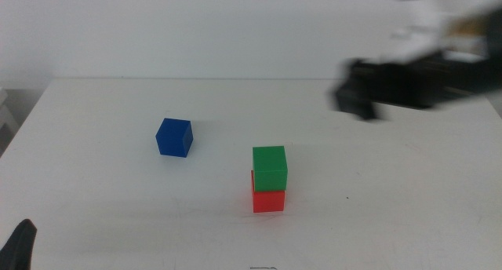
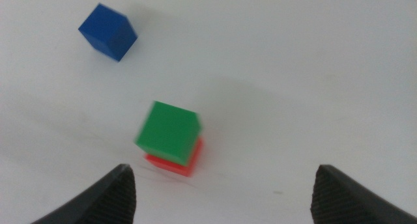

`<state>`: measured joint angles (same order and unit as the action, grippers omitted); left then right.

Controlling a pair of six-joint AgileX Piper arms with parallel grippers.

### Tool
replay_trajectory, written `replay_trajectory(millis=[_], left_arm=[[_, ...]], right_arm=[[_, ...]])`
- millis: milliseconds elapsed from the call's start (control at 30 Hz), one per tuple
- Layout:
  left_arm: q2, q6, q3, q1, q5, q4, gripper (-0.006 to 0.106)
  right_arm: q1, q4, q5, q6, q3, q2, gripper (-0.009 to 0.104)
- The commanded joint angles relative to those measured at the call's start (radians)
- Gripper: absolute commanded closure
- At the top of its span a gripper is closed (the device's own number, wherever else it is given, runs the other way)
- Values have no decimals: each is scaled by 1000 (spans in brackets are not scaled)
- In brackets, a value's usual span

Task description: Stack red cubes first, then green, then blue cubes in a specific spot.

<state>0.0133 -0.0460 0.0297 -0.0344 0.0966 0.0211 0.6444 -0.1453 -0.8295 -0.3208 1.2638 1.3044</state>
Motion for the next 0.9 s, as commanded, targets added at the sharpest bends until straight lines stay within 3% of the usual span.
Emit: replay_trajectory(millis=[0, 167, 300, 867], left_arm=[[20, -4, -3, 2, -77, -1, 7], [20, -4, -3, 2, -77, -1, 7], [20, -4, -3, 2, -77, -1, 7], [20, -4, -3, 2, -77, -1, 7]], right_arm=[[-55, 26, 116, 161, -92, -178, 4], [-124, 113, 142, 376, -265, -454, 6], [-123, 145, 140, 410, -312, -582, 7], [-123, 130, 160, 450, -324, -639, 7]])
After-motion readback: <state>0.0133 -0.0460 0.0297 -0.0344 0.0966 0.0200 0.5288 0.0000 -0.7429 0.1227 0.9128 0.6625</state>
